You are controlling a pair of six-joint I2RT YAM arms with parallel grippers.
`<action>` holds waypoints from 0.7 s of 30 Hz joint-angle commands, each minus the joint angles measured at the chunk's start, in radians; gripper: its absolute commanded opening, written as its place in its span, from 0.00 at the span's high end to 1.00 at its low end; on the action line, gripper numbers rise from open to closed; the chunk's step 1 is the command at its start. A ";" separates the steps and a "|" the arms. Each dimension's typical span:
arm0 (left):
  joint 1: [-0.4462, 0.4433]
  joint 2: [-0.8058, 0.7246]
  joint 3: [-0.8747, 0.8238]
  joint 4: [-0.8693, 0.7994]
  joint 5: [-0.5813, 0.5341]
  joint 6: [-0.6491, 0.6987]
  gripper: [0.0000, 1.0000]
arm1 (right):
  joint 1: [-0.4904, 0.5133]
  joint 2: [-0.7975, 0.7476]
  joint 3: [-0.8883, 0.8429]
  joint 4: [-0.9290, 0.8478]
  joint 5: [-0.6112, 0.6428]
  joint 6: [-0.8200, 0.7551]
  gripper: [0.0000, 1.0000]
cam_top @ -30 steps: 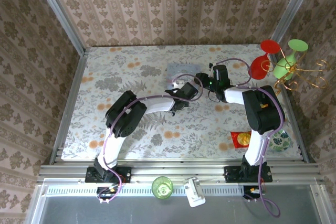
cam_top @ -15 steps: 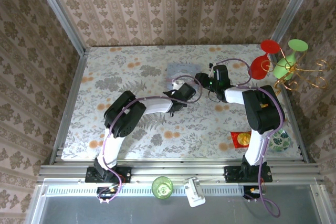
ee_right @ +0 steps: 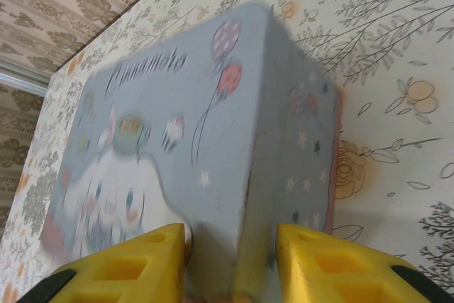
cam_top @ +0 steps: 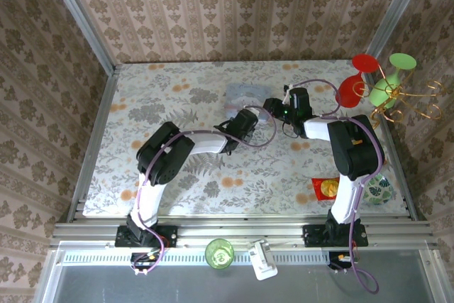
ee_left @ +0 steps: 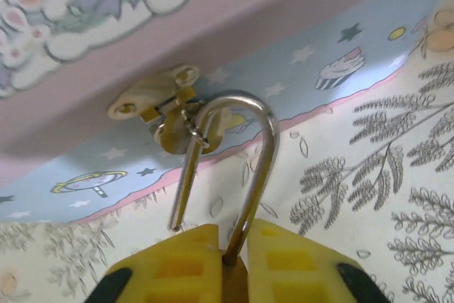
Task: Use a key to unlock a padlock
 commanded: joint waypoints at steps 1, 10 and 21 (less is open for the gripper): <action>0.012 0.003 -0.005 0.070 0.171 0.145 0.95 | 0.009 0.056 -0.030 -0.133 -0.028 -0.034 0.63; 0.013 -0.007 0.022 0.111 0.247 0.268 0.94 | 0.001 0.074 -0.025 -0.121 -0.046 -0.028 0.63; -0.050 0.058 0.184 -0.071 0.169 0.463 0.89 | -0.001 0.087 -0.023 -0.115 -0.059 -0.027 0.63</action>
